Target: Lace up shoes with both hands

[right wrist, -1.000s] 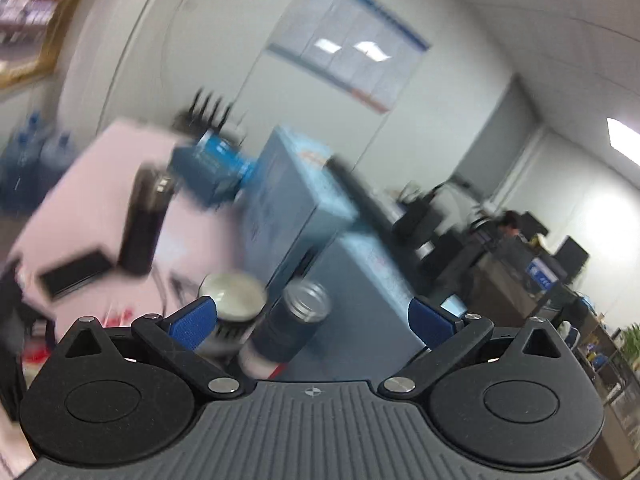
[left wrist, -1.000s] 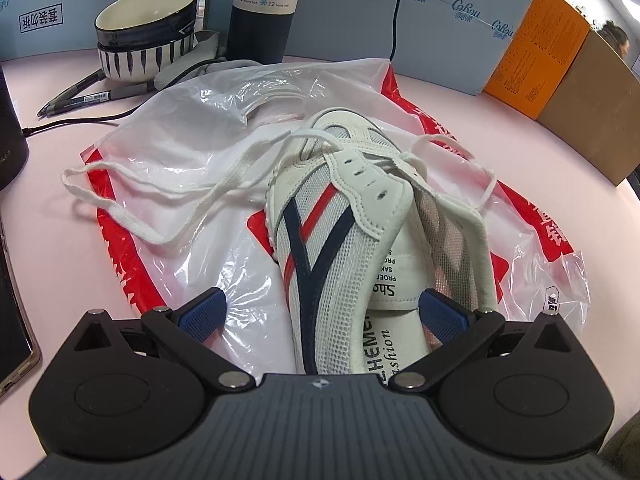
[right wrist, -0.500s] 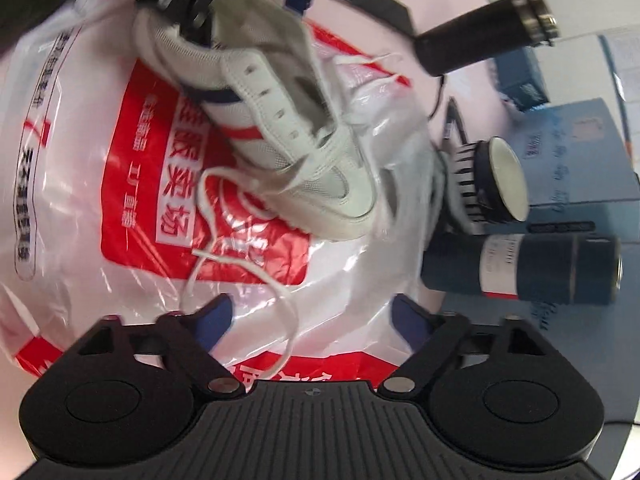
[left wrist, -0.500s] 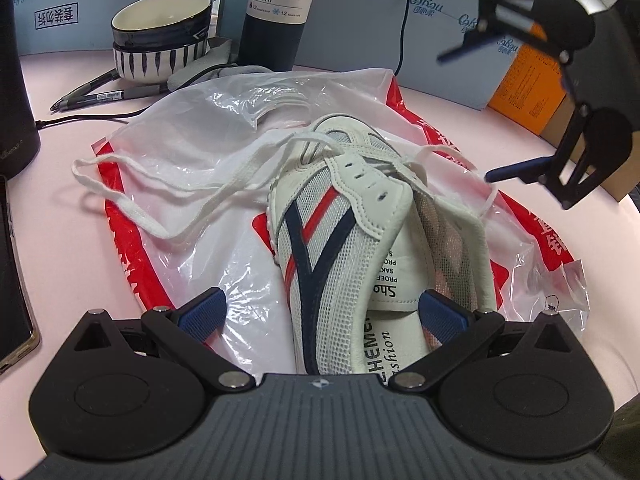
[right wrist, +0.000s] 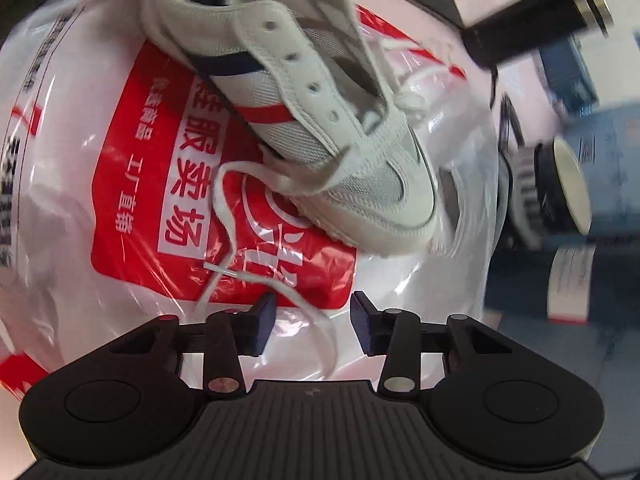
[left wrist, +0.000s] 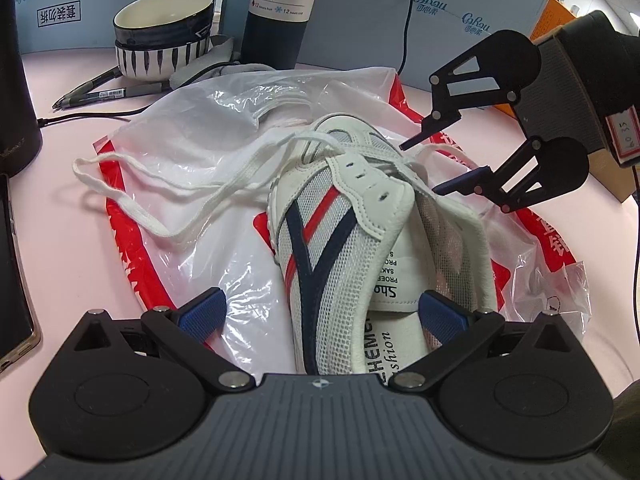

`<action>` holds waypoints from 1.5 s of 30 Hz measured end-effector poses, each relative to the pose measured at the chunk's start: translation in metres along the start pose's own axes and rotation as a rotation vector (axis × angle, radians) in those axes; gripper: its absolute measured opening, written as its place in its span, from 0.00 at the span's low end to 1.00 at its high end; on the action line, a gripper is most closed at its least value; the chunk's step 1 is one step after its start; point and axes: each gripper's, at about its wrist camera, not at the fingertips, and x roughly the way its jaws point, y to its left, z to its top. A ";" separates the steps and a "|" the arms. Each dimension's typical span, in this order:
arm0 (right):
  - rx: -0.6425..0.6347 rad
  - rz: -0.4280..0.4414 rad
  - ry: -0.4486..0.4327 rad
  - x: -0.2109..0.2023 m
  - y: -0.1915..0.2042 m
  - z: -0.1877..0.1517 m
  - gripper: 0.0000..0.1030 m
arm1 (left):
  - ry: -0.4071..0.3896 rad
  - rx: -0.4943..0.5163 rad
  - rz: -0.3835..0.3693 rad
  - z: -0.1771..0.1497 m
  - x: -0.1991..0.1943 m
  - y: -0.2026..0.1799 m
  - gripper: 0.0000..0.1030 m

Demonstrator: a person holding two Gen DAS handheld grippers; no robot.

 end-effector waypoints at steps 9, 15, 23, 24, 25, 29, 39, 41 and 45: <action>0.542 0.065 -0.064 -0.023 -0.014 -0.022 0.06 | -0.007 -0.002 0.002 -0.001 0.000 -0.001 1.00; 0.750 -0.005 -0.137 -0.046 -0.004 -0.035 0.06 | -0.014 -0.005 0.004 -0.003 0.000 -0.001 1.00; 1.046 0.195 -0.170 -0.017 -0.023 -0.045 0.12 | -0.010 -0.009 0.009 -0.002 0.001 -0.002 1.00; 1.077 0.213 -0.172 -0.013 -0.023 -0.045 0.14 | -0.011 -0.009 0.009 -0.002 0.001 -0.002 1.00; 1.110 0.225 -0.170 -0.009 -0.023 -0.047 0.15 | -0.011 -0.010 0.009 -0.002 0.001 -0.002 1.00; 1.191 0.177 -0.217 -0.013 -0.010 -0.052 0.05 | -0.011 -0.008 0.005 -0.002 0.001 -0.001 1.00; 0.964 0.334 -0.392 -0.108 0.033 -0.018 0.05 | -0.018 -0.003 -0.002 -0.003 0.002 -0.001 1.00; 0.848 0.399 -0.324 -0.122 0.043 -0.007 0.05 | -0.019 -0.003 -0.002 -0.003 0.001 -0.001 1.00; 0.496 0.329 0.020 -0.127 0.067 0.006 0.05 | -0.021 -0.003 -0.001 -0.004 0.001 0.000 1.00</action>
